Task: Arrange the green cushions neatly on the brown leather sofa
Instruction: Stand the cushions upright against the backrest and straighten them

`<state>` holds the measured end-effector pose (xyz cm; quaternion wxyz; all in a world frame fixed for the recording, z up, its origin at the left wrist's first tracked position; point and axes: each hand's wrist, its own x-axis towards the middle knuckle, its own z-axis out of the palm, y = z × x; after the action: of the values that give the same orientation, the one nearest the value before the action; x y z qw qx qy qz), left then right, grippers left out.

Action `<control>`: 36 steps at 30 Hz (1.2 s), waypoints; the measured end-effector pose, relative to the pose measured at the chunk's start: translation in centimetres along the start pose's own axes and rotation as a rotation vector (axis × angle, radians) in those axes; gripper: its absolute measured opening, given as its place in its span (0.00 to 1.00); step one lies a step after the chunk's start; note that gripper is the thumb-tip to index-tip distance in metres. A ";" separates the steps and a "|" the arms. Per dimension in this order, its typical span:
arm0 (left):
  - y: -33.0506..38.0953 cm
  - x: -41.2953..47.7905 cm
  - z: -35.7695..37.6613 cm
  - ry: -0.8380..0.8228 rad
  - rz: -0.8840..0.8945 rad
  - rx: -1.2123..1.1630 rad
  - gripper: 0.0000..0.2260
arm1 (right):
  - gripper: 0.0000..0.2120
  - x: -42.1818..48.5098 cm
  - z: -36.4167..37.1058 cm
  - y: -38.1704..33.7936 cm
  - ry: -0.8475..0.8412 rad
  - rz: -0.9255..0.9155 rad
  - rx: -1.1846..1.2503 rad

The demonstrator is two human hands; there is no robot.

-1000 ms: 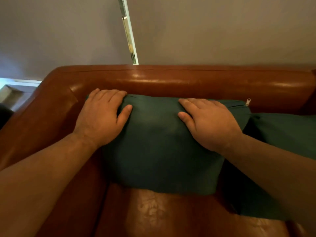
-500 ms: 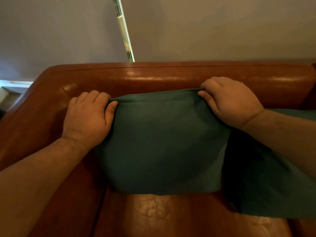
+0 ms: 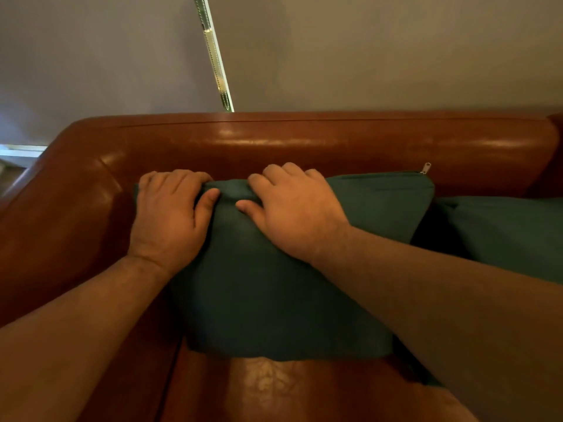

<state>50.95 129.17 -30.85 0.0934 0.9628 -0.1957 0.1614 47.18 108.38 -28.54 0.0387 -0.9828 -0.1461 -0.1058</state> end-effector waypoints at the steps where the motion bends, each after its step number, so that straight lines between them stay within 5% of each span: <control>1: -0.3 0.1 0.0 0.003 -0.002 0.008 0.21 | 0.25 -0.1 0.3 1.0 0.011 0.003 -0.020; 13: 0.5 0.0 0.4 0.001 -0.059 0.074 0.20 | 0.21 -6.9 0.0 16.3 0.074 0.265 -0.168; 18: 3.3 -3.7 -0.5 0.200 -0.026 -0.045 0.21 | 0.20 -10.0 0.2 10.9 0.381 0.029 0.010; 22: 5.7 -9.6 2.2 0.076 0.208 0.027 0.37 | 0.30 -14.1 3.3 7.1 0.235 -0.271 -0.079; 28: 4.1 -7.9 5.8 -0.062 0.153 0.169 0.45 | 0.39 -12.6 4.8 10.6 0.088 -0.237 -0.217; 36: 4.6 -8.6 4.8 -0.071 0.133 0.211 0.45 | 0.34 -14.9 4.6 12.3 0.126 -0.174 -0.201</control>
<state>42.88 126.84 -37.75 -0.0265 0.9572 -0.2443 0.1527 37.80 92.99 -36.82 -0.0602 -0.9568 -0.2170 -0.1841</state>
